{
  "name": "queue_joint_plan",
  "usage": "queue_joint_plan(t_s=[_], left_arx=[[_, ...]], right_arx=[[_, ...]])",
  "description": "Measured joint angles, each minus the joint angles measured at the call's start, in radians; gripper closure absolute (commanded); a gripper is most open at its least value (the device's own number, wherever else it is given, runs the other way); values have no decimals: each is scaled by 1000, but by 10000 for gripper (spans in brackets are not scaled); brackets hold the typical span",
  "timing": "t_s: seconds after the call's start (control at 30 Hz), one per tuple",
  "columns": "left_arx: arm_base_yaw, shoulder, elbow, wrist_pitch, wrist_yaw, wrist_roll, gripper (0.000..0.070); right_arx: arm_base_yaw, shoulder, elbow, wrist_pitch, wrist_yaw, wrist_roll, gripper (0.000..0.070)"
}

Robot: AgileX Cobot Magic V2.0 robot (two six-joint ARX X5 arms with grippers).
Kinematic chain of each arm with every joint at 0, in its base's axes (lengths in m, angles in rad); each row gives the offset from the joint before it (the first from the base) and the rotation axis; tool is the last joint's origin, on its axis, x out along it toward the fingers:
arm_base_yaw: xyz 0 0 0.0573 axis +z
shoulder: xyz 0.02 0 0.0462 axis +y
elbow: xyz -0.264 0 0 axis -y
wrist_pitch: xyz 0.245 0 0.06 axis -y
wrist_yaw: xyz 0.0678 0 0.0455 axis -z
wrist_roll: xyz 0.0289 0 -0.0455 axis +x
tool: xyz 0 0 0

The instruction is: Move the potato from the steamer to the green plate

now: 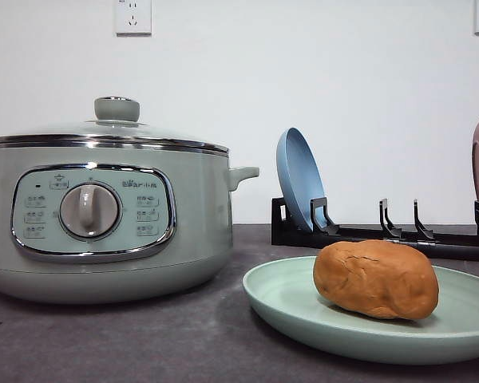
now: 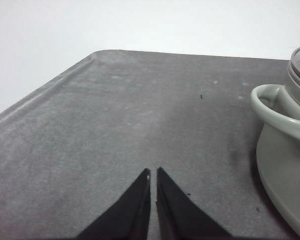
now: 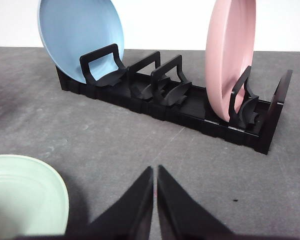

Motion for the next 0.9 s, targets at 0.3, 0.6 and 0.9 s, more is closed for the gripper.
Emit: queue_joint_plan(t_s=[0.3,0.6,0.9], left_arx=[[0,0,0,0,0,0,685],[0,0,0,0,0,0,685],[0,0,0,0,0,0,685]], right_arx=[[0,0,0,0,0,0,700],[0,0,0,0,0,0,700],[0,0,0,0,0,0,700]])
